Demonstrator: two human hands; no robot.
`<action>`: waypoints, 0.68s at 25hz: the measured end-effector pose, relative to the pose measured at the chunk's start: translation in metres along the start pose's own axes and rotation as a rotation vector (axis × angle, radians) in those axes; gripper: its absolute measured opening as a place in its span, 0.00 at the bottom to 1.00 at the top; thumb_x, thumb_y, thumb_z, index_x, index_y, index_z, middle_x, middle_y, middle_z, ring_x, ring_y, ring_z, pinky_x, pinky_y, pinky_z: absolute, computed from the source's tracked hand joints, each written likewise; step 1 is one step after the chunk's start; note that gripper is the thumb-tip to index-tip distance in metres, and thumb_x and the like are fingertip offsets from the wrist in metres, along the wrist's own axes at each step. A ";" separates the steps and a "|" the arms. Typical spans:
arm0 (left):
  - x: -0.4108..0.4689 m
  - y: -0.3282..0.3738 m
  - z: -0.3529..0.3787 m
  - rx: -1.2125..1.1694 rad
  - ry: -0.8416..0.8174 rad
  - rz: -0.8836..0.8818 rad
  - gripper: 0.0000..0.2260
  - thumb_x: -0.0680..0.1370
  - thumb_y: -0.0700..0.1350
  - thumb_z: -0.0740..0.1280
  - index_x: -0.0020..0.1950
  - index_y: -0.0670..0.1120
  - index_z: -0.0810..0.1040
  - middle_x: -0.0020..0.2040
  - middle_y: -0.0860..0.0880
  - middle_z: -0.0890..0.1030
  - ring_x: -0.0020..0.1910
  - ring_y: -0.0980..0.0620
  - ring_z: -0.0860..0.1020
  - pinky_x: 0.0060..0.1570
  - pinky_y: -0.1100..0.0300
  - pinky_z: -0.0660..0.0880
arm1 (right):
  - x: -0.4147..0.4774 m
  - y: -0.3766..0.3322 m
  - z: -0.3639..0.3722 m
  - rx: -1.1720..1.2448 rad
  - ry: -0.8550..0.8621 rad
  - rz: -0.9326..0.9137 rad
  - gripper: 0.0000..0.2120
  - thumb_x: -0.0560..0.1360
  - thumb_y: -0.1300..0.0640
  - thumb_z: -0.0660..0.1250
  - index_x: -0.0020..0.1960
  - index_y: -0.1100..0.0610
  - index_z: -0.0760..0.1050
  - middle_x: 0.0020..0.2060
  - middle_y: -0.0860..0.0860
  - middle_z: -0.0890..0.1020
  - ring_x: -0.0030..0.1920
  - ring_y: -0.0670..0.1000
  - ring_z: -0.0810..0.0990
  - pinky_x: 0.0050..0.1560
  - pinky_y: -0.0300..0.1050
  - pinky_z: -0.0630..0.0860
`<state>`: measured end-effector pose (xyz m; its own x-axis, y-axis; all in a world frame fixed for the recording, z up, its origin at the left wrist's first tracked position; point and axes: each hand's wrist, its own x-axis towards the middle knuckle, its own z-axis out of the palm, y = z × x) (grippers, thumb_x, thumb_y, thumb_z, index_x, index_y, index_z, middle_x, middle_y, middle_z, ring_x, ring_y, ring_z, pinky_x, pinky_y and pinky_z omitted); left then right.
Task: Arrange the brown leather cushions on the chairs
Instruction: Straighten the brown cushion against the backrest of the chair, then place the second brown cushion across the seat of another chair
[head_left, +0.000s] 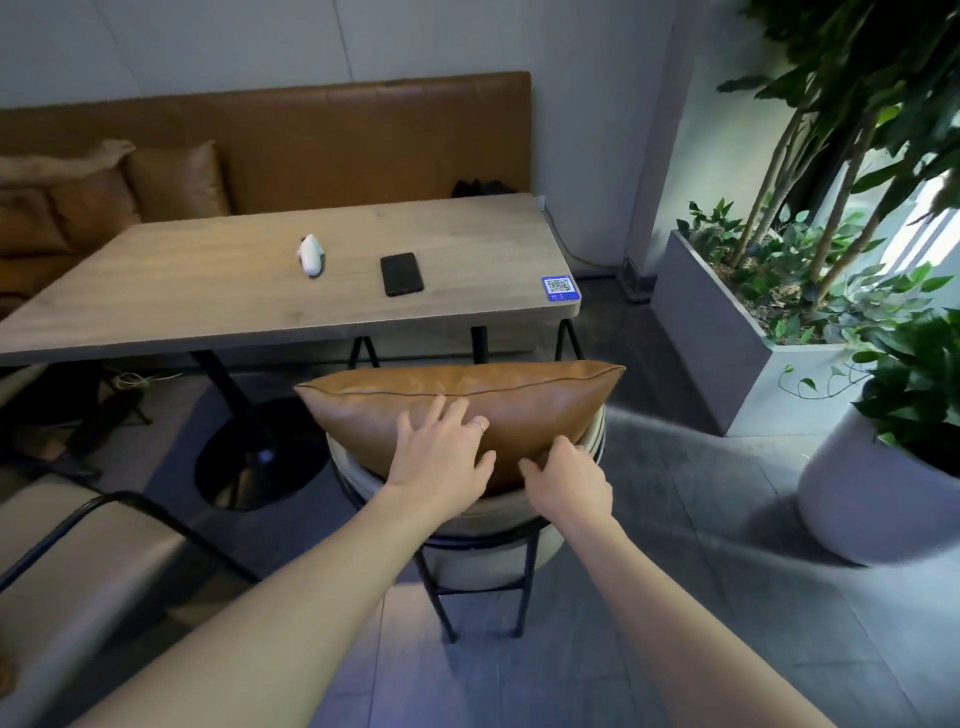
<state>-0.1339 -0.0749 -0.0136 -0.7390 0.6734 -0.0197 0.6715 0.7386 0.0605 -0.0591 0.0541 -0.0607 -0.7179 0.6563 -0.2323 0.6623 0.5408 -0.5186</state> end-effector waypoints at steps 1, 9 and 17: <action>-0.009 -0.009 -0.014 -0.003 0.012 -0.011 0.22 0.84 0.56 0.58 0.77 0.50 0.68 0.82 0.46 0.62 0.81 0.44 0.54 0.75 0.36 0.52 | -0.011 -0.009 -0.006 0.010 0.034 -0.054 0.17 0.80 0.44 0.61 0.59 0.57 0.71 0.56 0.56 0.79 0.56 0.61 0.79 0.57 0.60 0.76; -0.113 -0.099 -0.132 -0.019 0.196 -0.081 0.23 0.84 0.55 0.57 0.78 0.51 0.66 0.81 0.46 0.63 0.81 0.44 0.55 0.75 0.35 0.51 | -0.126 -0.124 -0.044 -0.067 0.299 -0.418 0.23 0.84 0.47 0.55 0.76 0.55 0.64 0.72 0.53 0.74 0.70 0.59 0.72 0.64 0.62 0.70; -0.283 -0.232 -0.243 0.037 0.432 -0.236 0.21 0.82 0.56 0.59 0.73 0.50 0.73 0.75 0.47 0.72 0.76 0.43 0.64 0.70 0.35 0.59 | -0.290 -0.303 -0.037 -0.185 0.461 -0.719 0.24 0.84 0.46 0.53 0.77 0.54 0.62 0.74 0.55 0.71 0.72 0.59 0.69 0.67 0.61 0.68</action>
<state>-0.0941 -0.4442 0.2201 -0.8212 0.4192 0.3873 0.4792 0.8750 0.0689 -0.0437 -0.2807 0.1947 -0.8433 0.2485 0.4765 0.1346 0.9561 -0.2602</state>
